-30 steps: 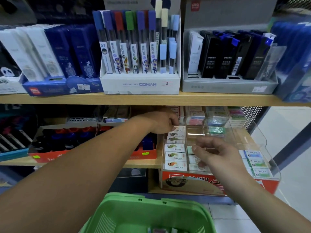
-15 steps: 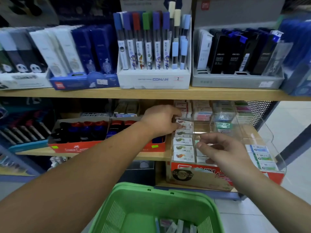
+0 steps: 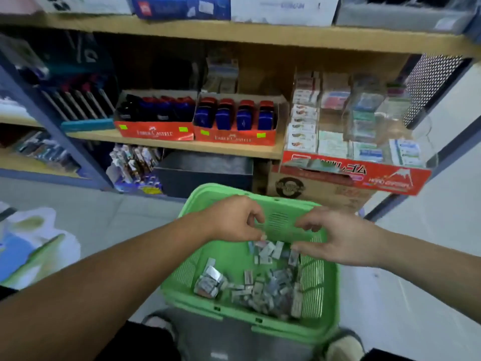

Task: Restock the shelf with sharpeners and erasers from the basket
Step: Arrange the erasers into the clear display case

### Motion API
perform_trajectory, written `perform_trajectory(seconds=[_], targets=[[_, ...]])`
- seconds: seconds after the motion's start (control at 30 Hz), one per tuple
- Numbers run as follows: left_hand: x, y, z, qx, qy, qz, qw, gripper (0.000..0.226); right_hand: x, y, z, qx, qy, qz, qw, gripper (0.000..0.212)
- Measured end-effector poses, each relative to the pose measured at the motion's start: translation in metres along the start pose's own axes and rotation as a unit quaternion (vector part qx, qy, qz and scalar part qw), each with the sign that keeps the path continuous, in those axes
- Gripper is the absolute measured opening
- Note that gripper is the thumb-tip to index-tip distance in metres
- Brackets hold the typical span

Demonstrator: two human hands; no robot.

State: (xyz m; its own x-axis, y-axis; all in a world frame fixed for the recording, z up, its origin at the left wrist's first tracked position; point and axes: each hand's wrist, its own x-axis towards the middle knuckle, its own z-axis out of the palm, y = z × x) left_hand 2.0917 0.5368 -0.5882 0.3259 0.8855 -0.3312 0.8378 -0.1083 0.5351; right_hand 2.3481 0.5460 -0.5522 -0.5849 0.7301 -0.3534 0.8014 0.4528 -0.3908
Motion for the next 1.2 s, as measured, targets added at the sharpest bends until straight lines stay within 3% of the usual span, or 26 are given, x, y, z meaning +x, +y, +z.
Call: perform_trajectory(seconds=[0.07,0.13,0.33,0.5,0.6,0.7,0.8,0.93,1.03,1.2], targets=[[-0.003,-0.026,0.039,-0.009,-0.036,-0.041,0.998,0.043,0.008,0.005,0.032,-0.067,-0.123,-0.006,0.99,0.074],[-0.007,-0.052,0.071,-0.037,-0.059,-0.091,0.993,0.047,0.024,0.01,0.064,-0.09,-0.182,0.009,0.979,0.085],[0.003,-0.102,0.124,-0.049,-0.106,-0.146,0.982,0.056,0.076,0.028,0.164,0.017,-0.198,0.124,0.972,0.107],[0.018,-0.124,0.151,-0.005,-0.203,-0.184,0.962,0.11,0.097,0.036,0.222,-0.07,-0.271,0.158,0.947,0.126],[0.022,-0.132,0.16,0.039,-0.271,-0.21,0.939,0.126,0.108,0.025,0.223,-0.126,-0.258,0.127,0.949,0.118],[0.027,-0.134,0.167,0.104,-0.278,-0.178,0.938,0.125,0.113,0.031,0.228,-0.062,-0.258,0.143,0.953,0.113],[0.029,-0.137,0.173,0.107,-0.277,-0.142,0.944,0.115,0.103,0.04,0.239,-0.012,-0.248,0.17,0.954,0.095],[0.029,-0.14,0.185,0.016,-0.321,-0.142,0.936,0.106,0.081,0.037,0.263,-0.004,-0.248,0.195,0.949,0.085],[0.024,-0.127,0.195,0.057,-0.329,-0.089,0.938,0.089,0.075,0.03,0.267,0.006,-0.226,0.197,0.954,0.065],[0.021,-0.109,0.218,0.078,-0.35,-0.044,0.933,0.073,0.069,0.038,0.258,0.158,-0.156,0.258,0.94,0.039]])
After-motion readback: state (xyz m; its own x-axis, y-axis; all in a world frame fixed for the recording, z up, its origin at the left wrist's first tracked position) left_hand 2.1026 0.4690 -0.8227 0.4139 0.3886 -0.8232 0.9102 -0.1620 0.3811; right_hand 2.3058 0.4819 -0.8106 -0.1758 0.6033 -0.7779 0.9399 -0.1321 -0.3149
